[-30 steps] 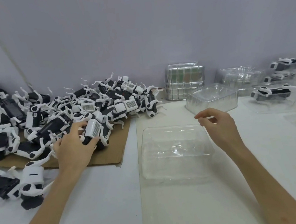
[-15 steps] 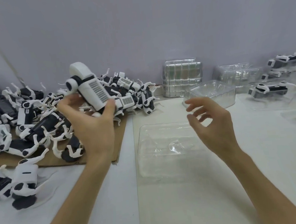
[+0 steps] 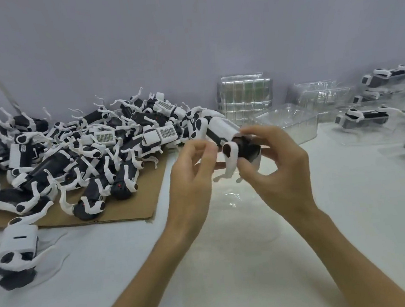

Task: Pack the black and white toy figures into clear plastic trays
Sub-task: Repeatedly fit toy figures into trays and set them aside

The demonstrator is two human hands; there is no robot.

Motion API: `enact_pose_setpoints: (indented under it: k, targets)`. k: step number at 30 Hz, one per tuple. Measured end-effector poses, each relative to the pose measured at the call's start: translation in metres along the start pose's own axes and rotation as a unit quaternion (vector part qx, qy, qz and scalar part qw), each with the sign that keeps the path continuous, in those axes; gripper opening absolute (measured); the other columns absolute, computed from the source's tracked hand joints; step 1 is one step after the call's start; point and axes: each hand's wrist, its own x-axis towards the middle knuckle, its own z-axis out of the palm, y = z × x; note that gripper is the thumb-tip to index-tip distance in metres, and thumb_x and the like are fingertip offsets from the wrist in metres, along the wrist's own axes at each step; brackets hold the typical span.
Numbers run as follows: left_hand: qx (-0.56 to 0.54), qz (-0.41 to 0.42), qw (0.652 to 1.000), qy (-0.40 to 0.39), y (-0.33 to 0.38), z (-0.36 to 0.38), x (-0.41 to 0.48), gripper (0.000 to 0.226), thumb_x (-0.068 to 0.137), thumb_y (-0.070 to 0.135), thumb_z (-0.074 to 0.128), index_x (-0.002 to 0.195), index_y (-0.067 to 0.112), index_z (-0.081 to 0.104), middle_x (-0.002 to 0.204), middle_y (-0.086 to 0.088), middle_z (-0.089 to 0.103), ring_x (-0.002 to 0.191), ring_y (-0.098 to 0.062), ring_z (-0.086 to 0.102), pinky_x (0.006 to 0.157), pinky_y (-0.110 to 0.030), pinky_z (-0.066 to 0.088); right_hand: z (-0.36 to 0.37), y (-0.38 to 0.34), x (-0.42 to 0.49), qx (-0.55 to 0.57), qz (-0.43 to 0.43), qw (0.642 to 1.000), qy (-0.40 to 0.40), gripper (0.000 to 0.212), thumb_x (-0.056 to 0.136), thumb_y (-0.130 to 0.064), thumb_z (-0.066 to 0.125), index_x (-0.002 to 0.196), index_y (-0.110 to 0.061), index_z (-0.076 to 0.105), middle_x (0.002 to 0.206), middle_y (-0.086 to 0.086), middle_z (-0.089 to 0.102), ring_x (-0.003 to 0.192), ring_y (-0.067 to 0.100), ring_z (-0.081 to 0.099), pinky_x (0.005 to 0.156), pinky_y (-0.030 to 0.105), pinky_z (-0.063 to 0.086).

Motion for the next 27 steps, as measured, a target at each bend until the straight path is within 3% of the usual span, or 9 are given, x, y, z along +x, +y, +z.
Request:
enact_pose_setpoints:
  k: [3,6,10,13,17,21,23,25,27]
  targets:
    - [0.141,0.078,0.987,-0.021,-0.005,-0.023,0.001,0.016,0.097,0.029,0.051,0.092,0.023,0.065,0.094,0.014,0.071,0.100,-0.008,0.066,0.088,-0.020,0.047,-0.009,0.002,0.008,0.111,0.117,0.985,0.061,0.017,0.080,-0.025,0.066,0.096,-0.021,0.067,0.087,-0.012,0.068,0.079,0.015,0.070,0.070,0.036,0.060]
    - [0.234,0.088,0.968,-0.035,-0.018,-0.040,-0.004,0.024,0.085,0.021,0.057,0.108,0.026,0.060,0.110,0.018,0.065,0.115,-0.007,0.057,0.100,-0.027,0.041,-0.014,0.010,0.014,0.153,0.179,0.971,0.041,0.016,0.079,-0.022,0.063,0.092,-0.014,0.066,0.083,-0.008,0.067,0.070,0.013,0.069,0.065,0.026,0.058]
    - [0.208,0.014,0.977,-0.051,-0.043,-0.055,-0.016,0.043,0.085,0.014,0.063,0.123,0.031,0.052,0.121,0.025,0.056,0.123,0.002,0.049,0.103,-0.022,0.037,-0.014,0.019,0.013,0.175,0.224,0.959,0.006,0.025,0.081,-0.019,0.053,0.098,-0.004,0.064,0.093,0.010,0.068,0.075,0.019,0.070,0.061,0.028,0.058]
    - [0.163,-0.056,0.983,-0.060,-0.053,-0.062,-0.017,0.047,0.092,0.007,0.063,0.122,0.040,0.046,0.119,0.039,0.052,0.119,0.010,0.049,0.100,-0.027,0.041,-0.009,0.022,0.009,0.132,0.222,0.963,-0.077,0.020,0.082,-0.018,0.054,0.096,-0.011,0.065,0.088,-0.006,0.070,0.076,0.007,0.069,0.062,0.019,0.053]
    - [0.172,-0.043,0.983,-0.052,-0.055,-0.068,-0.017,0.042,0.093,0.014,0.054,0.127,0.037,0.046,0.124,0.036,0.051,0.121,0.009,0.046,0.102,-0.029,0.040,0.000,0.023,-0.003,0.050,0.183,0.962,-0.196,0.011,0.094,-0.011,0.061,0.097,-0.020,0.065,0.091,-0.016,0.069,0.090,-0.001,0.066,0.075,0.009,0.045]
    - [0.184,-0.030,0.982,-0.040,-0.057,-0.073,-0.014,0.031,0.092,0.017,0.050,0.116,0.034,0.061,0.122,0.032,0.054,0.120,0.014,0.045,0.103,-0.025,0.038,-0.006,0.028,-0.001,-0.035,0.164,0.954,-0.250,0.009,0.098,-0.024,0.059,0.102,-0.028,0.066,0.104,-0.021,0.066,0.104,-0.008,0.055,0.084,0.001,0.033]
    - [0.192,-0.024,0.980,-0.046,-0.058,-0.071,-0.013,0.028,0.095,0.012,0.047,0.100,0.030,0.068,0.127,0.024,0.053,0.120,0.016,0.043,0.103,-0.014,0.033,-0.010,0.033,0.000,-0.051,0.175,0.947,-0.264,0.011,0.099,-0.025,0.058,0.106,-0.028,0.066,0.109,-0.021,0.065,0.106,-0.012,0.051,0.084,-0.002,0.029]
    - [0.203,-0.026,0.978,-0.047,-0.058,-0.068,-0.014,0.028,0.089,0.019,0.043,0.089,0.030,0.069,0.129,0.020,0.053,0.119,0.017,0.043,0.095,-0.003,0.029,-0.011,0.037,0.001,-0.049,0.188,0.942,-0.273,0.013,0.100,-0.025,0.057,0.108,-0.029,0.066,0.112,-0.020,0.064,0.109,-0.012,0.050,0.086,-0.001,0.029]
    - [0.198,-0.032,0.979,-0.038,-0.059,-0.068,-0.014,0.028,0.083,0.020,0.041,0.089,0.033,0.066,0.129,0.021,0.054,0.120,0.015,0.044,0.092,-0.005,0.032,-0.010,0.039,0.001,-0.044,0.199,0.941,-0.269,0.013,0.100,-0.026,0.057,0.107,-0.033,0.065,0.115,-0.019,0.063,0.112,-0.010,0.050,0.089,0.002,0.030]
